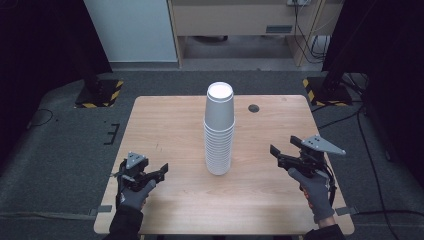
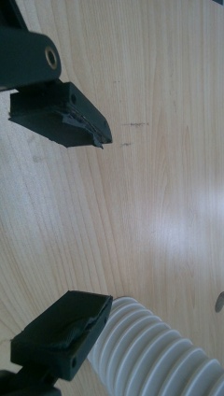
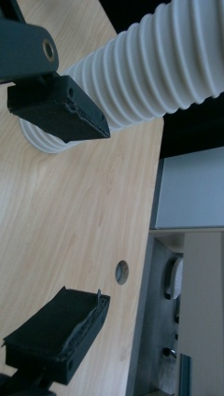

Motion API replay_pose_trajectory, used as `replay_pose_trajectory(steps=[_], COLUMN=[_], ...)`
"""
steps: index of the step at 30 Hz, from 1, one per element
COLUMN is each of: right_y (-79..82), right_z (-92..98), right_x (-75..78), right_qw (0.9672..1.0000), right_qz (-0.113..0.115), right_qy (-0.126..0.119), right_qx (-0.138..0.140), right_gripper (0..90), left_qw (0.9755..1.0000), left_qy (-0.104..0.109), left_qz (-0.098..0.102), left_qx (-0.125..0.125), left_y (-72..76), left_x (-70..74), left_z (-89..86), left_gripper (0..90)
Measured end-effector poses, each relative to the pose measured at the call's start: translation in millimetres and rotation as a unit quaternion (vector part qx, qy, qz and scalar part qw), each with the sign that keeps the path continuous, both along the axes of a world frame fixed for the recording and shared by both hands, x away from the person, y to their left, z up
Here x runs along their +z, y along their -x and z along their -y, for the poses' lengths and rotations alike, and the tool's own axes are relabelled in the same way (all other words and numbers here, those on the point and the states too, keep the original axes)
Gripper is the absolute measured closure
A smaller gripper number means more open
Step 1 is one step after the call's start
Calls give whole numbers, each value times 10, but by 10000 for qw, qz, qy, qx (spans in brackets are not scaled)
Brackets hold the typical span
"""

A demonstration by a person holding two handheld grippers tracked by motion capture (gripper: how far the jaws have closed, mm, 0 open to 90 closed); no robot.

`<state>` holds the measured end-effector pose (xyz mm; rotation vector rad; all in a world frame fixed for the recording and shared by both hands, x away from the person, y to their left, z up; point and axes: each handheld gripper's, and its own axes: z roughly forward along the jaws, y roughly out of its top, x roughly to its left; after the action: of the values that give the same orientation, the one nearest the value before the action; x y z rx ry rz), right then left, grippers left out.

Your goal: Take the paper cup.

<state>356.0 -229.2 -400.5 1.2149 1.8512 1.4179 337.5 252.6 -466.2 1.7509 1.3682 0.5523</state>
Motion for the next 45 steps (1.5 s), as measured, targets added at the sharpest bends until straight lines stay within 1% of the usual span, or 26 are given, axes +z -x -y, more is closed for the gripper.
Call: replay_pose_trajectory(steps=[2,4,5,6,9,13,14,18,19,23,25,29,34,35,36,42,45], right_y=[-5,-9,-9,-15,-24,-58,-61,-62,-62,-69,-76,-91,-108,-114,-117,-135,-138], right_z=[-24,-53,-53,-77,-89,-102,-102,-108,-112,-137,-152,-198,-249,-276,-291,-356,-403], right_x=[34,77,77,117,149,230,247,307,352,436,462,525,596,632,647,710,767], right_qw=[10000,9999,9999,9999,9998,9995,9994,9990,9988,9983,9983,9976,9970,9965,9964,9957,9950], right_qz=[39,62,62,120,147,236,262,342,376,470,485,546,612,671,672,742,784], right_qy=[-39,-54,-54,-84,-106,-208,-200,-237,-265,-295,-269,-345,-371,-398,-418,-411,-446], right_qx=[23,74,74,87,98,85,104,131,145,163,201,243,277,295,310,367,435], right_gripper=[170,170,170,170,170,168,167,167,167,168,168,172,172,174,173,173,172], left_qw=[10000,10000,10000,10000,10000,9999,9999,9999,9999,9999,9999,9999,10000,10000,10000,10000,10000], left_qy=[0,-21,-21,-37,-61,-110,-123,-119,-110,-97,-96,-93,-81,-78,-73,-69,-63], left_qz=[4,-11,-11,-18,-23,-33,-35,-43,-41,-31,-40,-33,-27,-21,-16,-22,-32], left_qx=[-4,-60,-60,-59,-57,-43,-32,-31,-29,-40,-44,-20,4,5,4,0,-27], left_y=[1,1,1,0,-3,-7,-9,-15,-16,-19,-21,-29,-32,-32,-33,-39,-41], left_x=[0,-3,-3,-5,-5,-15,-18,-23,-26,-28,-30,-34,-33,-32,-32,-34,-35], left_z=[1,7,7,10,12,15,17,14,11,12,13,9,0,-1,-1,-4,-1], left_gripper=[172,172,171,171,173,181,181,182,182,182,182,182,182,182,182,182,182])
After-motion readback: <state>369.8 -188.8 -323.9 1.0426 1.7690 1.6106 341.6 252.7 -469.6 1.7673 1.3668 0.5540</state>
